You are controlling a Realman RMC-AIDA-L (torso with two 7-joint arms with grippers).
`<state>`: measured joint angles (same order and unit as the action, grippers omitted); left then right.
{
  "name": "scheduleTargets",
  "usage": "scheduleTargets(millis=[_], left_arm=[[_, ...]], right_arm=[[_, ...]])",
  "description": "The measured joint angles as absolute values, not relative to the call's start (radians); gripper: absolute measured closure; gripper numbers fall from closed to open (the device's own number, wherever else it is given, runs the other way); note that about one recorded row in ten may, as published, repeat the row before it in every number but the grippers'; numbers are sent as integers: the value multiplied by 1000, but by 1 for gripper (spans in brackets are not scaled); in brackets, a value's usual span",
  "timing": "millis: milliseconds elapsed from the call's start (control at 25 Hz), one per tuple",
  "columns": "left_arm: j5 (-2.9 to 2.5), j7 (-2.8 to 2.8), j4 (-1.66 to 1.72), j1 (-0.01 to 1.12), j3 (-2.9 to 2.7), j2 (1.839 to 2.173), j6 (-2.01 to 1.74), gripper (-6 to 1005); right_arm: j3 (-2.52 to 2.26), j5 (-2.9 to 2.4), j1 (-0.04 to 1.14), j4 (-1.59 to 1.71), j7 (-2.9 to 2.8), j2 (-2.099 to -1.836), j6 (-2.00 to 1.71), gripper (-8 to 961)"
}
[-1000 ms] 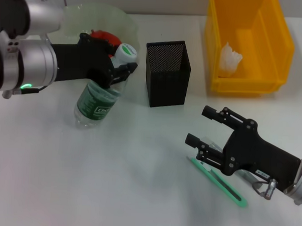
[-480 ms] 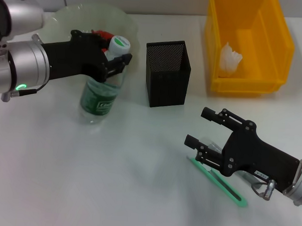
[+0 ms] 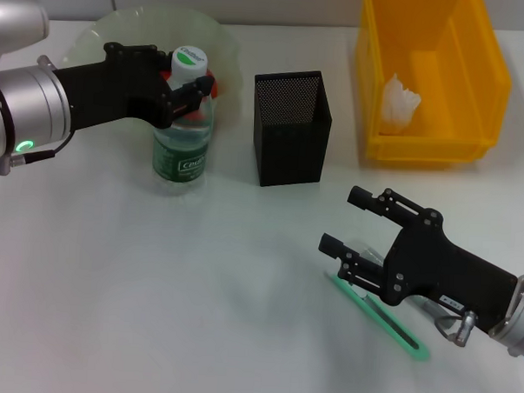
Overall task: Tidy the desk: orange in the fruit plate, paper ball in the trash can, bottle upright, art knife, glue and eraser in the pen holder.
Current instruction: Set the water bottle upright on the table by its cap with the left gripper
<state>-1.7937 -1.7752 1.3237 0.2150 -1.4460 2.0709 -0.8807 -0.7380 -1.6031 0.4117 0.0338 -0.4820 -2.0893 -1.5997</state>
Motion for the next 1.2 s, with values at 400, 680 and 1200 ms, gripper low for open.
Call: scheduleTargets(millis=[400, 680, 1200], left_arm=[[-1685, -1701, 1254, 215, -1421, 2071, -871, 526], [-1571, -1619, 1201, 214, -1386, 2071, -885, 522], [-1408, -1471, 1080, 222, -1381, 2071, -916, 513]], right_arm=[[-739, -1603, 421, 34, -482, -2089, -1598, 245], [-739, -1603, 424, 34, -482, -2089, -1596, 244], [-741, -1603, 438, 34, -483, -2089, -1583, 244]])
